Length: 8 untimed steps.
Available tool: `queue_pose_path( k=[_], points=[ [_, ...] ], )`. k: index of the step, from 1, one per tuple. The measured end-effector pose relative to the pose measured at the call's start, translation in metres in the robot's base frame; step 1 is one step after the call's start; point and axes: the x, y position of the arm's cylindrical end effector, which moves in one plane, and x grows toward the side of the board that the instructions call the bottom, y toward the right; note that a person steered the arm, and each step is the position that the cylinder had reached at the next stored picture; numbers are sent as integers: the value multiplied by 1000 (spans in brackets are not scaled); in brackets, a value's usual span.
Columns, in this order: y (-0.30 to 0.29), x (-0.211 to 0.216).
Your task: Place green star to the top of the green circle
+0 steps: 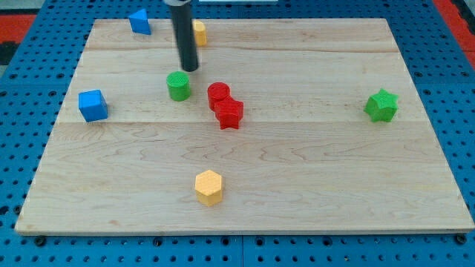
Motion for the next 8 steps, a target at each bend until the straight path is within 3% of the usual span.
queue_pose_path(
  k=[1,3,5,6,8],
  points=[
    [5,22],
    [-112,62],
    [-93,39],
    [-7,-33],
    [277,6]
  ],
)
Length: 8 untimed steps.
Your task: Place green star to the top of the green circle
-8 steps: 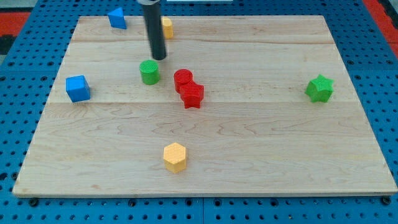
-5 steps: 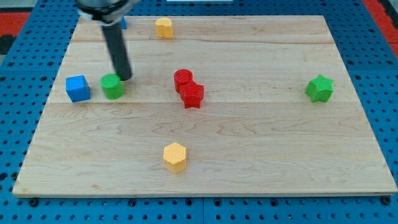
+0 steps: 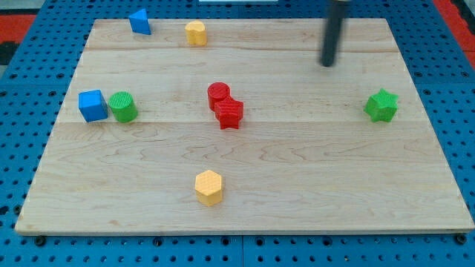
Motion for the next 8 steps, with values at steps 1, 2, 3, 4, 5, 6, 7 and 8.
queue_pose_path(
  k=[1,2,3,4,5,6,7,8],
  points=[
    [58,51],
    [19,135],
    [-25,133],
    [-24,89],
    [-57,43],
    [-133,25],
    [-78,62],
    [-52,114]
  ],
)
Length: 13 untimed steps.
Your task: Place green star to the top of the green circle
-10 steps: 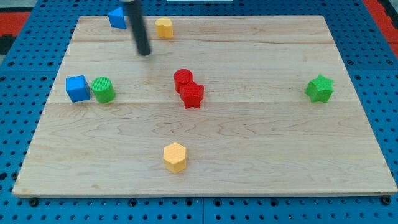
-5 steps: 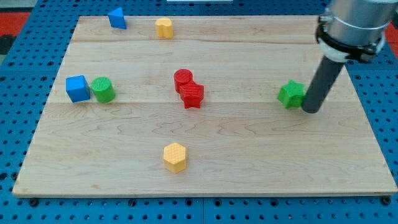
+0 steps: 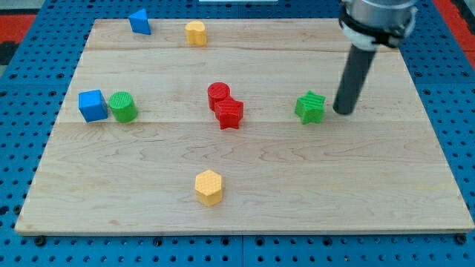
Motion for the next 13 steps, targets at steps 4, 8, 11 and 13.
queue_pose_path(
  k=[4,8,11,13],
  points=[
    [-133,-57],
    [-226,-90],
    [-282,-23],
    [-311,-29]
  ],
)
